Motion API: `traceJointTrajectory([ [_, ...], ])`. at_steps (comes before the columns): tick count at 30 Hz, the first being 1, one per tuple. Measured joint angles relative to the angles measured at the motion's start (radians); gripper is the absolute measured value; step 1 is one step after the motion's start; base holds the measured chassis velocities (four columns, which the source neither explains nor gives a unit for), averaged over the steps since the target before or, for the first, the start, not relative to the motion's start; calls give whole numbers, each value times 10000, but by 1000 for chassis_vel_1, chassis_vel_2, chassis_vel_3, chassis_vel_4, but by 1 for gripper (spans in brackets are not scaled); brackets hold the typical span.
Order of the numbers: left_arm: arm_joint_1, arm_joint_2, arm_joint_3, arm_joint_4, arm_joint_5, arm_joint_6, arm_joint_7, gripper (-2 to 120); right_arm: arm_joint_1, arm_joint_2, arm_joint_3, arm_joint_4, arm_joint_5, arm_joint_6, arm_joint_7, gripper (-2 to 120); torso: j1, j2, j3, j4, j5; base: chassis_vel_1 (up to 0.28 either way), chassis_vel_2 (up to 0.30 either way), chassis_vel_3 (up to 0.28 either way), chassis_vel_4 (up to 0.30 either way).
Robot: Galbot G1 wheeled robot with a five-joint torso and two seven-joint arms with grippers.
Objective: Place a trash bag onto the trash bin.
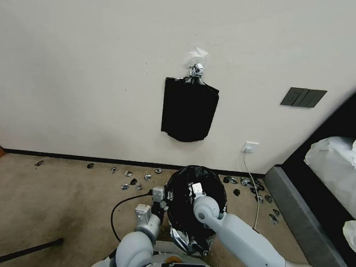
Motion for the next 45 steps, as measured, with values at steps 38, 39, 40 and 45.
traceJointTrajectory([
  [38,-2702,-1334,-546,2966,-5675,2481,-4062,5,-4623,-1353,4274,4110,-1450,275,-3274,100,0,0,0,1,1,0,0,0,0],
  [39,-2702,-1334,-546,2966,-5675,2481,-4062,5,-4623,-1353,4274,4110,-1450,275,-3274,100,0,0,0,1,1,0,0,0,0],
  [40,-2704,-1328,-547,2969,-5675,2470,-4037,7,-4632,-1354,4283,4097,-1452,280,-3274,100,0,0,0,0,0,0,0,0,0],
  [45,-2657,-1210,-569,2847,-5616,2444,-3889,24,-4648,-1348,4322,4083,-1466,286,-3244,100,0,0,0,0,-1,0,0,0,0],
])
